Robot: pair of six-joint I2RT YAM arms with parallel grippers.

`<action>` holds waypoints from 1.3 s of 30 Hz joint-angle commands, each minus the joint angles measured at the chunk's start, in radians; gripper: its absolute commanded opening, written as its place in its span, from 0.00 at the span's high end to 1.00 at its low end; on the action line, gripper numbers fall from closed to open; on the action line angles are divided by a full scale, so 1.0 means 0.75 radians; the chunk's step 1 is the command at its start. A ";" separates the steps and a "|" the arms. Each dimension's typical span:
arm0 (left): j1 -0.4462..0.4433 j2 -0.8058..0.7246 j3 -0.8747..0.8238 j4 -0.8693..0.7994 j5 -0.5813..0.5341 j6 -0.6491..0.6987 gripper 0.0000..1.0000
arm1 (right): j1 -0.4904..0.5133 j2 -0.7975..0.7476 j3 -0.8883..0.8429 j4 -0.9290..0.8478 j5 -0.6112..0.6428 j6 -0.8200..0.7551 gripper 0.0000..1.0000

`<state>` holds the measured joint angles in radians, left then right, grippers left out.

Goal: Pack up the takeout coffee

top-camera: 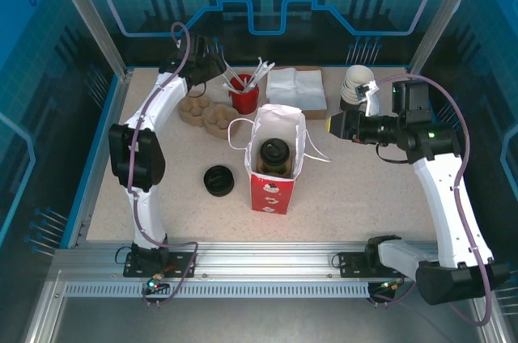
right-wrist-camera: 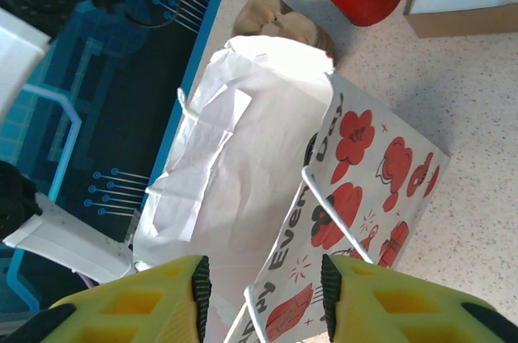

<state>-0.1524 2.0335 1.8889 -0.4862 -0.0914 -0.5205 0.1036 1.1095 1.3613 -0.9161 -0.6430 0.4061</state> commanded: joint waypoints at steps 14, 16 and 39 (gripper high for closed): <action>0.011 -0.026 -0.104 0.219 0.118 0.104 0.42 | 0.006 -0.195 -0.153 0.103 0.016 -0.025 0.60; 0.013 0.011 -0.067 0.218 0.132 0.106 0.45 | 0.007 -0.192 -0.144 0.095 0.021 -0.032 0.61; 0.015 0.143 0.019 0.217 0.128 0.116 0.60 | 0.002 -0.163 -0.138 0.042 0.042 -0.100 0.60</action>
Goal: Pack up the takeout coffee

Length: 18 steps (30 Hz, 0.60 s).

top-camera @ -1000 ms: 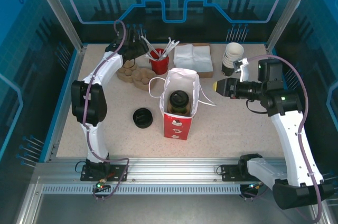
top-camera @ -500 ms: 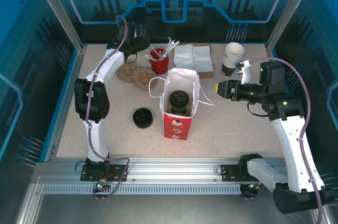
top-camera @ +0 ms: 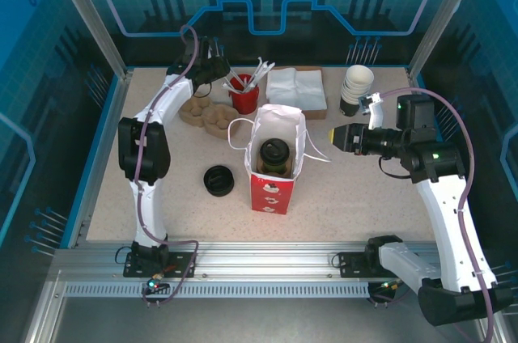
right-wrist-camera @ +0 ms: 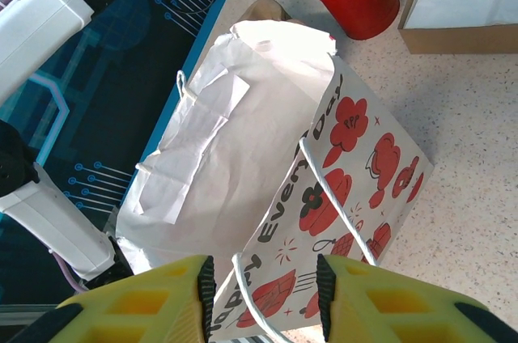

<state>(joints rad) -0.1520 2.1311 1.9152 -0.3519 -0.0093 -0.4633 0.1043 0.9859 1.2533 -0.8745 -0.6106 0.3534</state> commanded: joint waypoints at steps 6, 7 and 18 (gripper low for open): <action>0.020 0.001 -0.049 0.056 0.020 0.045 0.64 | 0.001 0.013 0.010 -0.010 -0.006 -0.029 0.60; 0.022 0.001 -0.057 0.056 0.021 0.039 0.64 | 0.002 0.013 0.010 -0.010 -0.007 -0.030 0.60; 0.038 -0.023 -0.113 0.104 0.044 0.046 0.76 | 0.002 0.016 0.002 -0.002 -0.002 -0.021 0.60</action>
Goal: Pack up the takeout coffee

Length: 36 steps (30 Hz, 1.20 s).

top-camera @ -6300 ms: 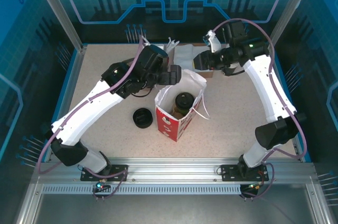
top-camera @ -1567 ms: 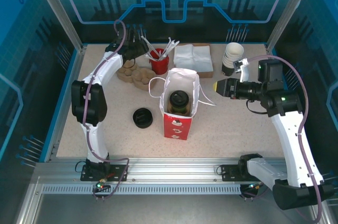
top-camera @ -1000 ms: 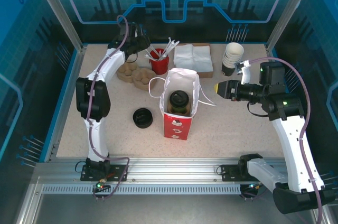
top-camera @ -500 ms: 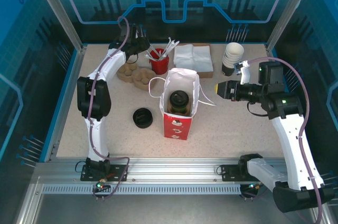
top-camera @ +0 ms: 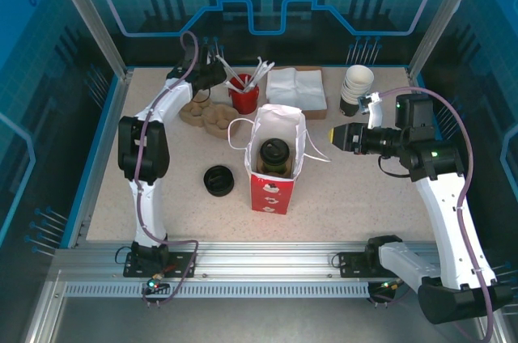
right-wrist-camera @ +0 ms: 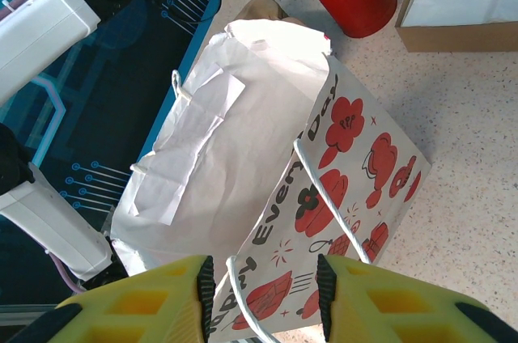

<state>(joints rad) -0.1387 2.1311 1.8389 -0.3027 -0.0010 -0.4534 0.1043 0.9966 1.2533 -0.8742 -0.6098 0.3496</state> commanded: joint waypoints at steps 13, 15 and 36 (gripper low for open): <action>0.026 -0.183 -0.088 0.109 0.090 0.046 0.89 | -0.002 0.006 0.025 -0.001 0.010 -0.022 0.60; 0.025 -0.224 -0.093 0.101 0.107 0.056 0.90 | -0.001 0.009 0.034 -0.004 0.013 -0.030 0.59; -0.093 -0.831 0.079 -0.396 -0.045 0.347 0.89 | -0.048 0.064 0.191 -0.001 0.030 -0.066 0.58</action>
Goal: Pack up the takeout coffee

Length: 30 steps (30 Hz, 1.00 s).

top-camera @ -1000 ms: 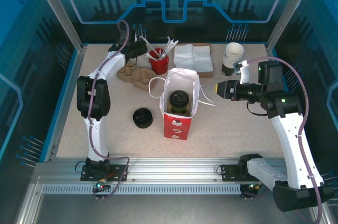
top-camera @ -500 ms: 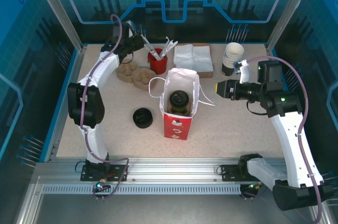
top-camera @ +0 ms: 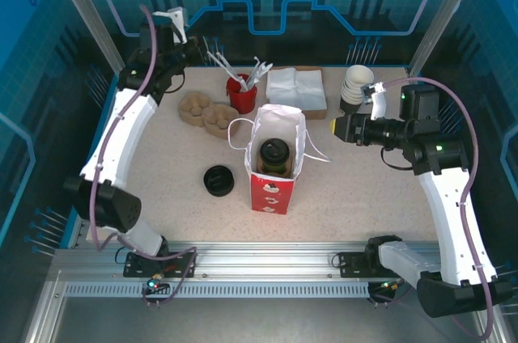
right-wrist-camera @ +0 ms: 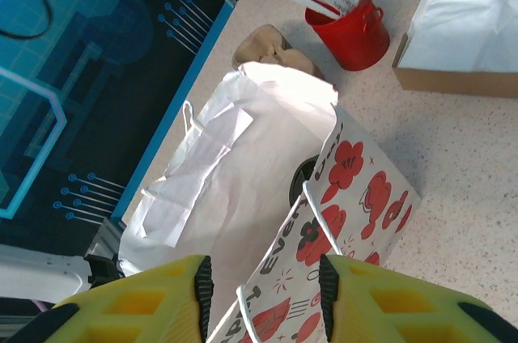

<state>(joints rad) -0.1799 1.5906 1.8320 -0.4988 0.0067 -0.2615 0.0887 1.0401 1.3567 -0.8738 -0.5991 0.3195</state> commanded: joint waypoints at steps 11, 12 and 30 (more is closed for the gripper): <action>-0.349 -0.390 0.243 -0.418 -0.046 0.195 0.94 | -0.076 0.117 0.149 0.036 0.124 0.028 0.57; -0.384 -0.410 0.244 -0.437 -0.038 0.202 0.94 | -0.078 0.131 0.154 0.040 0.140 0.041 0.58; -0.825 -0.482 -0.042 -0.546 -0.023 0.238 0.94 | -0.011 0.467 0.300 0.119 0.401 0.150 0.57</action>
<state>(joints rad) -0.7818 1.2423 1.8523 -0.9199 -0.0105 -0.1013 0.0570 1.3655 1.5341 -0.8062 -0.3656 0.4034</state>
